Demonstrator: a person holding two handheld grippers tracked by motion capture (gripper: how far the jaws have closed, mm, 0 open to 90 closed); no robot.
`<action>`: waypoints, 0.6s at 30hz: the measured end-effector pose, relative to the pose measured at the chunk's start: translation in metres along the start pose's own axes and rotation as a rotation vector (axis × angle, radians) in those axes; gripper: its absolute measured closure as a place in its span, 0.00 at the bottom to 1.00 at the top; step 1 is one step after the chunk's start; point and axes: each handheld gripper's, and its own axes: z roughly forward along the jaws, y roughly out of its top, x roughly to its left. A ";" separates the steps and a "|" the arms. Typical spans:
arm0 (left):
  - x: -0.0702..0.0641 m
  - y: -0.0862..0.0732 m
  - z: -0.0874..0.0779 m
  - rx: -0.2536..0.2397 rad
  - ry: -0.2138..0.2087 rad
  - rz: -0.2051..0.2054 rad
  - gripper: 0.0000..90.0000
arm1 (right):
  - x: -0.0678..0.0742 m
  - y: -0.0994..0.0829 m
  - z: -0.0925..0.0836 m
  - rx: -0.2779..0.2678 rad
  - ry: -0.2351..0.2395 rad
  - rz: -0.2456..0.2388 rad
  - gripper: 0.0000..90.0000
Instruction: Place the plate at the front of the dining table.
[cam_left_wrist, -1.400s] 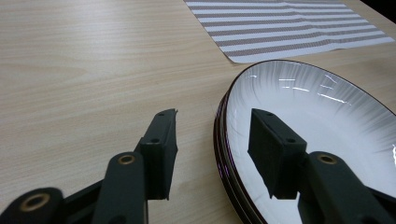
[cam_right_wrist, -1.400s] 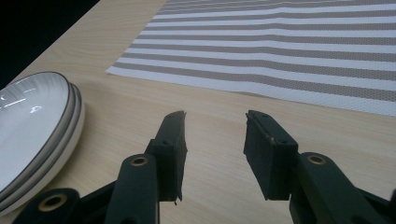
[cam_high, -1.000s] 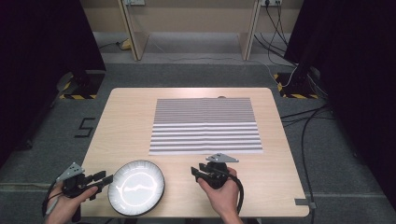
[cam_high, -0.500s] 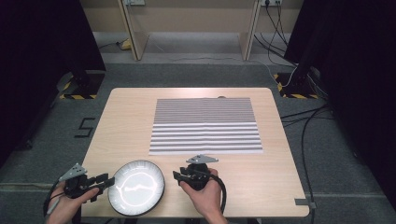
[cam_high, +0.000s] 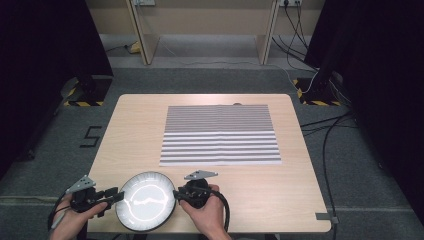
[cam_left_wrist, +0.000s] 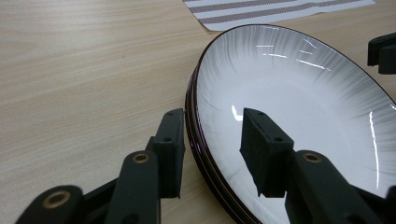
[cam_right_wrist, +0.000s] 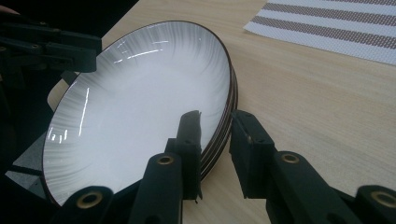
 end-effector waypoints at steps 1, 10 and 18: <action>0.000 0.000 0.000 0.003 -0.002 0.000 0.66 | 0.000 -0.001 0.001 0.003 0.000 -0.001 0.83; -0.001 0.001 0.003 0.024 -0.018 0.019 0.71 | 0.004 -0.004 0.007 0.044 0.010 0.015 0.87; 0.000 0.001 0.004 0.031 -0.022 0.007 0.71 | 0.004 -0.002 0.005 0.046 0.010 0.026 0.91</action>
